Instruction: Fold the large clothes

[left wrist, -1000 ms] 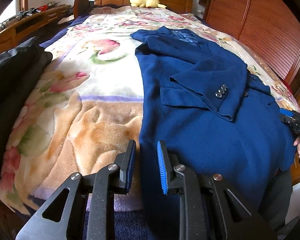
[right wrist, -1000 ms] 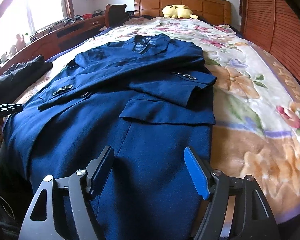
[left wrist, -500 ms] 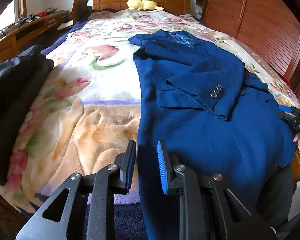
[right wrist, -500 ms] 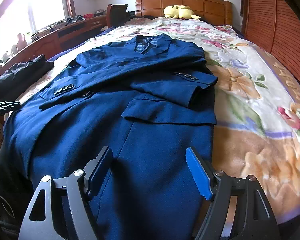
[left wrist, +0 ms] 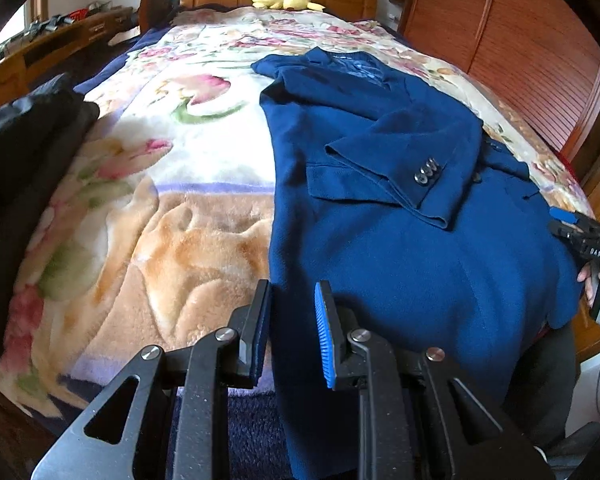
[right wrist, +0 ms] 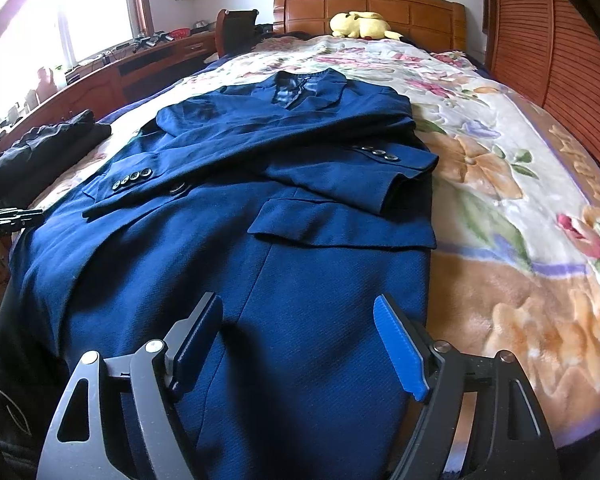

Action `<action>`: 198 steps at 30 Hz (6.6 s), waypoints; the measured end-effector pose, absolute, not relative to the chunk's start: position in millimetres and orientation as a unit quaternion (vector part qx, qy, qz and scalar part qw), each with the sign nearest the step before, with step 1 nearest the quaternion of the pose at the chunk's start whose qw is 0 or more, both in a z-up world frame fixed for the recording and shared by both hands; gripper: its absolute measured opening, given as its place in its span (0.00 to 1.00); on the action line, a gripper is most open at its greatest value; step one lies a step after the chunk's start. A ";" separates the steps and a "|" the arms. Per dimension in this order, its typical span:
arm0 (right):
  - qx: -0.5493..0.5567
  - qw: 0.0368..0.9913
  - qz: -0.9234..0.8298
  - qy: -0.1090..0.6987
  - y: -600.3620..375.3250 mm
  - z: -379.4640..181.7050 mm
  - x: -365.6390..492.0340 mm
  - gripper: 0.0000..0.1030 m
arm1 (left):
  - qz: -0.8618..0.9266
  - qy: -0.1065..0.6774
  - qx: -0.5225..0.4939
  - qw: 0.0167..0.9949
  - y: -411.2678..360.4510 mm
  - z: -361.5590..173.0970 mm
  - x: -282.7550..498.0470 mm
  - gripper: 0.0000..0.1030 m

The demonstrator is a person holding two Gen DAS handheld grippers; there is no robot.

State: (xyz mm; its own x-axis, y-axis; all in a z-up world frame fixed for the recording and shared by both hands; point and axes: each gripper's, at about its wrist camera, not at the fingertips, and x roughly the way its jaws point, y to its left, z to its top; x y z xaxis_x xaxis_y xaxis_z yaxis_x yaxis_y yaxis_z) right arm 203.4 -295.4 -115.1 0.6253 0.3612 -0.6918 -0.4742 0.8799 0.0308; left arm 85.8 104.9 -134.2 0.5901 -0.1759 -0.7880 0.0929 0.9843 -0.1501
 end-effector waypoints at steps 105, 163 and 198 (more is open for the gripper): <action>-0.012 0.950 0.248 0.192 -371.2 49.8 47.3 0.08 | -0.158 0.193 -0.061 0.966 99.2 55.9 -36.9 0.04; -0.105 0.943 0.131 0.289 -289.5 3.5 319.0 0.62 | -0.095 0.313 0.036 0.944 54.8 -23.9 247.2 0.06; -0.196 0.941 0.087 0.262 -240.1 32.0 400.9 0.66 | -0.158 0.350 -0.018 0.923 51.2 -92.9 159.2 0.09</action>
State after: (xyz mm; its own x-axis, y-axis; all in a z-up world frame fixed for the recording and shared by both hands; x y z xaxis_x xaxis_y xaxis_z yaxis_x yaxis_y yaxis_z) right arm 400.9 -240.1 32.0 0.8469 0.0617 -0.5281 -0.2670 0.9082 -0.3222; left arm 159.2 51.2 -92.9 0.7052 -0.3041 -0.6405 0.2783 0.9496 -0.1444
